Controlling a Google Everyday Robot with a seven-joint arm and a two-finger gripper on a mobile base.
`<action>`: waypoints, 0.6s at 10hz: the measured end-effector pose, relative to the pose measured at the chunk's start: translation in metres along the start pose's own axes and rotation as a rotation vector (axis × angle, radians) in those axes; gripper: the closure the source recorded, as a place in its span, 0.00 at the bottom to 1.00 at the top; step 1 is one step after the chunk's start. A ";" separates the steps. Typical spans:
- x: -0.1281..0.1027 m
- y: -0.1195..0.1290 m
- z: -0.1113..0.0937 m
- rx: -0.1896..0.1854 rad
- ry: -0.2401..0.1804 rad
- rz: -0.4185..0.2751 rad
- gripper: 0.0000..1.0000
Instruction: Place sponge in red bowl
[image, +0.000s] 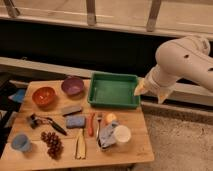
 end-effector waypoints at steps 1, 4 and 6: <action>0.001 0.000 0.000 0.001 -0.001 -0.002 0.34; 0.008 0.017 -0.002 0.005 -0.001 -0.093 0.34; 0.018 0.061 0.010 -0.026 0.044 -0.193 0.34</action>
